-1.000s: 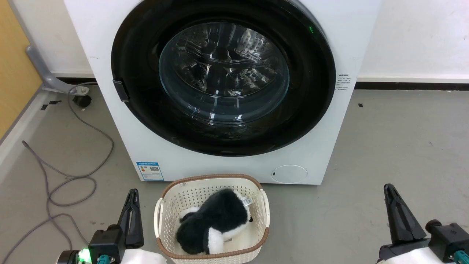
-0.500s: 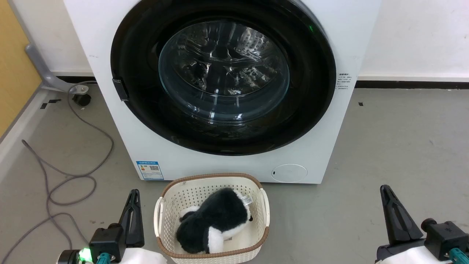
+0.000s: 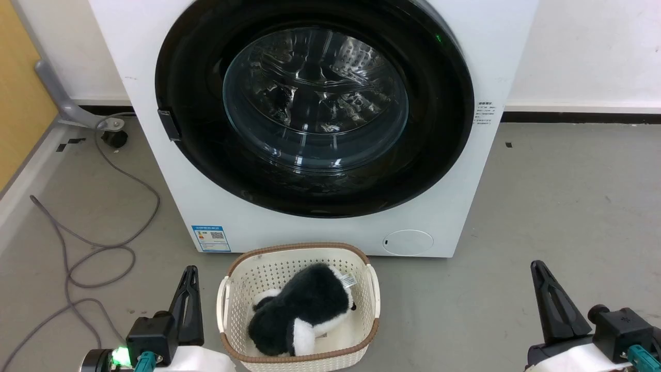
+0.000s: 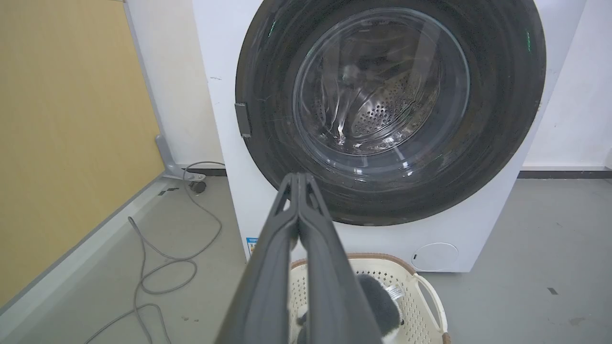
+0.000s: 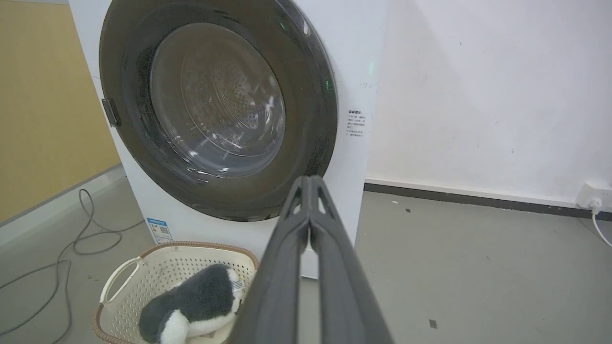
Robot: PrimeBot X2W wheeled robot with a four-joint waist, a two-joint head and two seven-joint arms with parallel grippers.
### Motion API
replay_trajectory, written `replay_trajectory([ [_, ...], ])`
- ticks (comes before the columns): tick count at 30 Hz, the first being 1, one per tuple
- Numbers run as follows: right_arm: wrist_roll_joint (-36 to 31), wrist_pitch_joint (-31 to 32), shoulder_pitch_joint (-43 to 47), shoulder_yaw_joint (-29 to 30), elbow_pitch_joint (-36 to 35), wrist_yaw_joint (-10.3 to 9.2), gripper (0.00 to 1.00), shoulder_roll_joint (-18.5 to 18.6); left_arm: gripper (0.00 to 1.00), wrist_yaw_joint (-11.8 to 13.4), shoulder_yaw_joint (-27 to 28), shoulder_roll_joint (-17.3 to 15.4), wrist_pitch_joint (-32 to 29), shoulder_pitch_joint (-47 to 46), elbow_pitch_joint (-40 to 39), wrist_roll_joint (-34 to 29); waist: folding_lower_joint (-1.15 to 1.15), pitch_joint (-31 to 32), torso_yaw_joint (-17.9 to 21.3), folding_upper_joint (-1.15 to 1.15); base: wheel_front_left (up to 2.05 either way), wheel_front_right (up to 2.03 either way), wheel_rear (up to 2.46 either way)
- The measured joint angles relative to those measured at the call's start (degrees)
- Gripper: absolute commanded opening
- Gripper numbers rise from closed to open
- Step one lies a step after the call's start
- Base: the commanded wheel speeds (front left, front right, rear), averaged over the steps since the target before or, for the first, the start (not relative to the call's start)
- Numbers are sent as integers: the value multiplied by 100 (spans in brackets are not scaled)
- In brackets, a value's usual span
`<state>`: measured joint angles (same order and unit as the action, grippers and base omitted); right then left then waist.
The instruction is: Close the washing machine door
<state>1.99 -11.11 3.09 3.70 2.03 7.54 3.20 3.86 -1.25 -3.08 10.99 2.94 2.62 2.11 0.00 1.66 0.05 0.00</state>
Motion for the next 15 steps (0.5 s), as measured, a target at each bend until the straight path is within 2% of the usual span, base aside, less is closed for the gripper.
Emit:
replay_trajectory([
  [15, -10, 189, -17, -52, -32, 0, 0, 0, 0, -53, 18, 2, -182, -27, -38, -3, 1, -27, -1, 0, 0, 0, 0],
])
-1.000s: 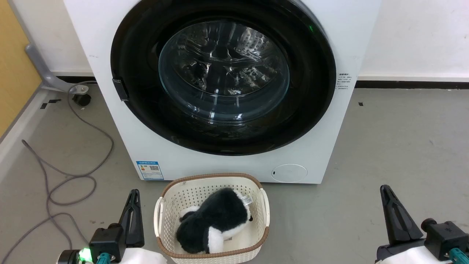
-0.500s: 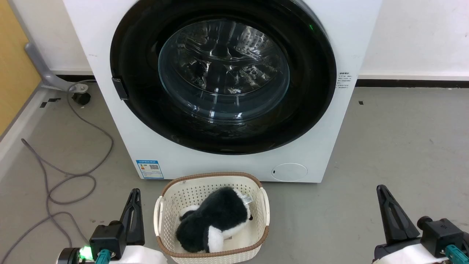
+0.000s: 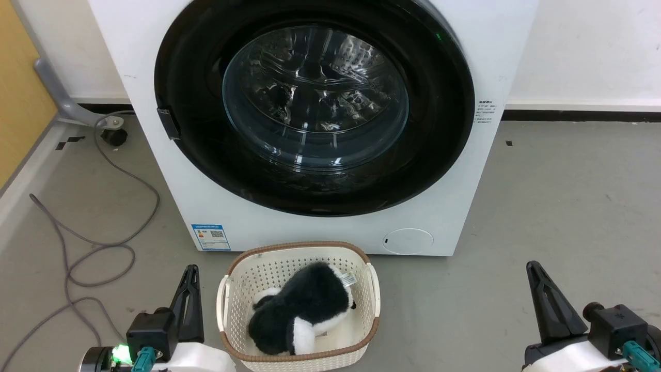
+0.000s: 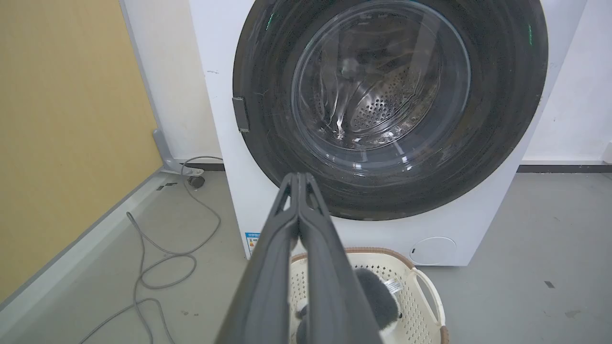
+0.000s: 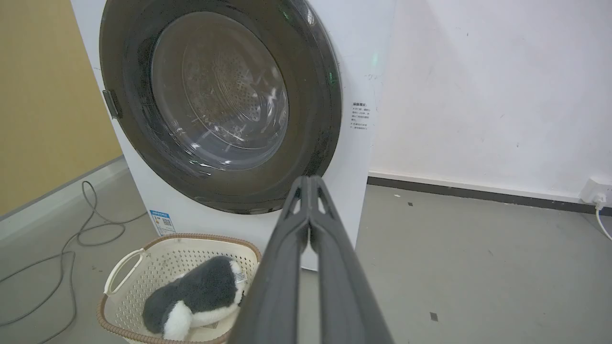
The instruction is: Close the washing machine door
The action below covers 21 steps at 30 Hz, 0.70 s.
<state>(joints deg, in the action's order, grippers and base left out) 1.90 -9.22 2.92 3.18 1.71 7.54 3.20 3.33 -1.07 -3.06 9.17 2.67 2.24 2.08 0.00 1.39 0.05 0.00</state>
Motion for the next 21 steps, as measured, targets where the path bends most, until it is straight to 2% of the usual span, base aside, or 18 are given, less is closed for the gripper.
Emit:
replay_trajectory([
  [21, -42, 244, -24, -81, -34, 0, 0, 0, 0, -99, 20, 1, -235, -38, -48, -52, 0, -37, -1, 0, 0, 0, 0],
])
